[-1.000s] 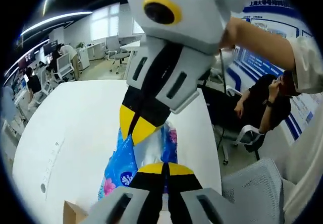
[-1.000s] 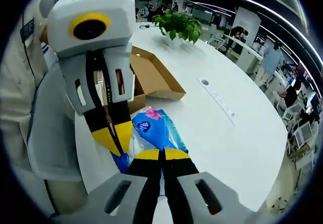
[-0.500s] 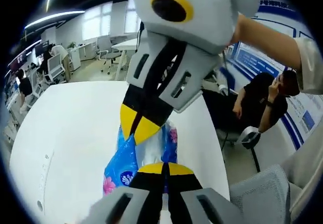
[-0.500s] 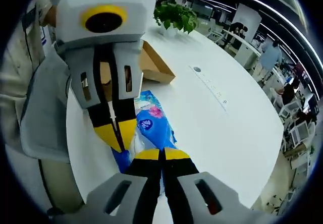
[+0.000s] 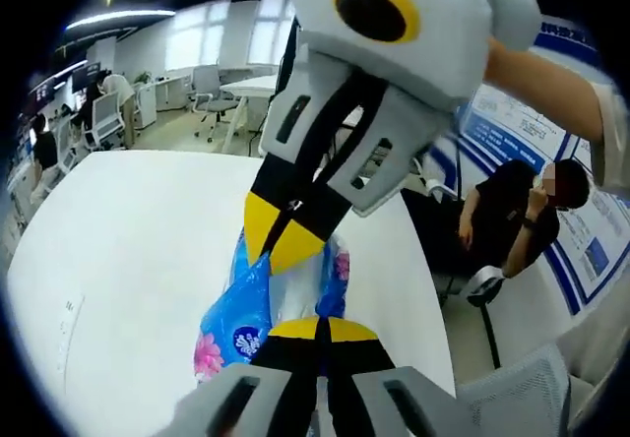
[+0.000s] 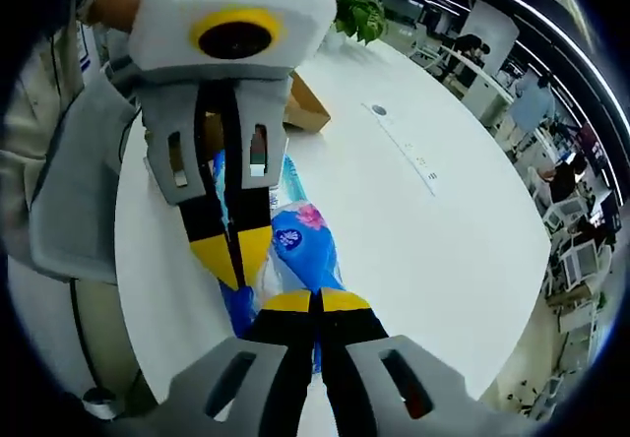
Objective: Operate the shoe box by opening the lid, removing the specified soft item, and placing it in the target area until the item is outside and the box remains undamaged.
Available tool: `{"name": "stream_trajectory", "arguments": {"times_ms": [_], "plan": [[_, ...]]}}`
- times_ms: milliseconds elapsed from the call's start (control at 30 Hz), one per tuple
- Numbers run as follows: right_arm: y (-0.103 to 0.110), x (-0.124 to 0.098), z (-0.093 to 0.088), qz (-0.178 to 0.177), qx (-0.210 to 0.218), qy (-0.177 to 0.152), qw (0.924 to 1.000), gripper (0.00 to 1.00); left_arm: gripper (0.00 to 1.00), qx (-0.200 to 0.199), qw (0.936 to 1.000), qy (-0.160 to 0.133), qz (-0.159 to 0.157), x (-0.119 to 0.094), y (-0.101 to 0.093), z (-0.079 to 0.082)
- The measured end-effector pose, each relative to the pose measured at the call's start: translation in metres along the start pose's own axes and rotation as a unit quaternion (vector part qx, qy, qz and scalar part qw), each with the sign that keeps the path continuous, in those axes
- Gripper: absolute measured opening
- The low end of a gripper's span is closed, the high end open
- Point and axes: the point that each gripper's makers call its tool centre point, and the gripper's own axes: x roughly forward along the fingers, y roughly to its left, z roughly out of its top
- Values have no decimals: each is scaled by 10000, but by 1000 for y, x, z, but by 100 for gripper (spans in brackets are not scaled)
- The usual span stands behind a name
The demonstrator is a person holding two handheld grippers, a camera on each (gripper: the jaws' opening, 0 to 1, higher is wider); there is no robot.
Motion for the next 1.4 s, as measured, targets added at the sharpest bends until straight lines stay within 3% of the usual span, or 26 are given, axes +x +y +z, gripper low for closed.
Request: {"name": "stream_trajectory", "arguments": {"times_ms": [367,633,900,1167,1400], "plan": [[-16,6,-36,-348,-99,393,9986,0,0,-160,9998,-124,6,39,9,14],[-16,19,-56,-507,-210,519,9971,0,0,-303,9995,-3,23,63,11,3],[-15,42,-63,-514,-303,599,9964,0,0,-446,9989,85,73,71,17,-18],[-23,54,-70,-579,-296,692,9955,0,0,-571,9983,81,126,71,25,-19],[-27,54,-72,-682,-341,756,9942,0,0,-540,9984,125,132,74,20,-21]]}}
